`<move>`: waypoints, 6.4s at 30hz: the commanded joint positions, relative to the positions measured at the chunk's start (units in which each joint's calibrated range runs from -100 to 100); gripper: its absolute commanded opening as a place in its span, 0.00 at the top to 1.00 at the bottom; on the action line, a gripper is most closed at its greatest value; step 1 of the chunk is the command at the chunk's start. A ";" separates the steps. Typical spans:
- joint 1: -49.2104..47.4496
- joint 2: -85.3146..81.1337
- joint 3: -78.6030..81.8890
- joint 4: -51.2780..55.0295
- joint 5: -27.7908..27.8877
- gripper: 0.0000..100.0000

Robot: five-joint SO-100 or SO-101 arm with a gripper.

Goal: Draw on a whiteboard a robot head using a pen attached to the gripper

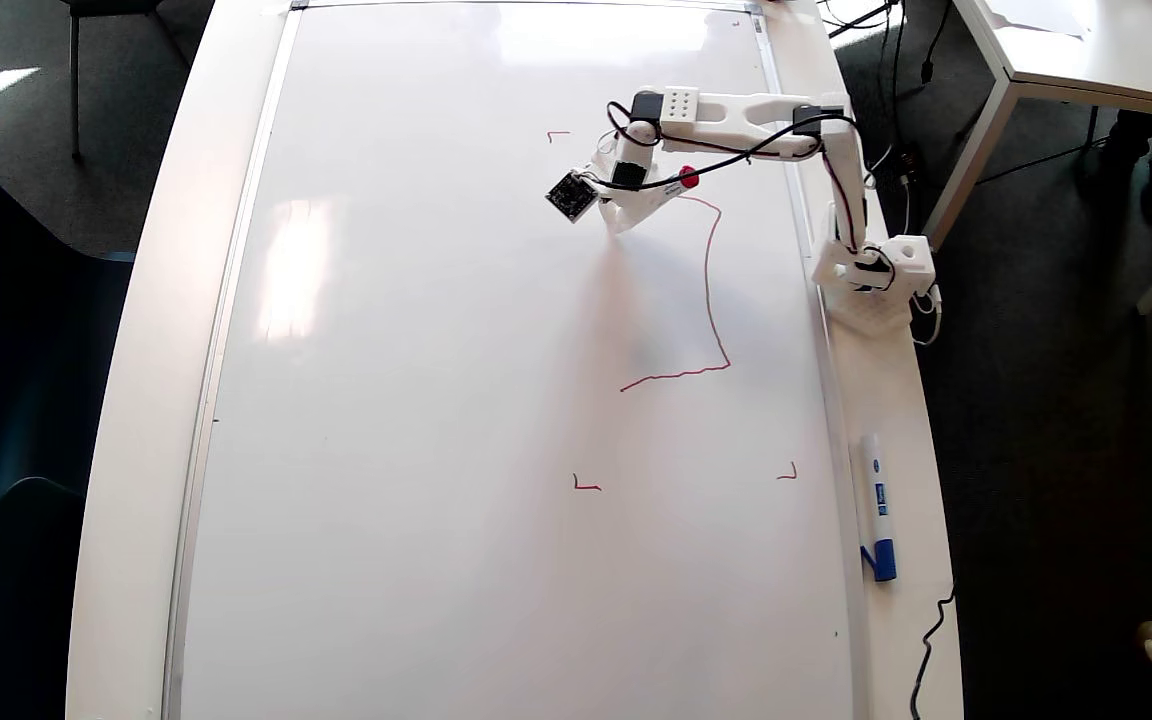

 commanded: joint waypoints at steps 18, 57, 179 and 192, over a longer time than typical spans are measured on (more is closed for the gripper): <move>-10.73 0.93 -2.14 -0.45 -0.24 0.99; -36.22 0.35 -8.13 -1.24 -6.67 0.99; -26.06 -7.62 6.94 1.20 -6.19 0.99; -31.36 -7.79 7.58 1.20 -6.62 0.99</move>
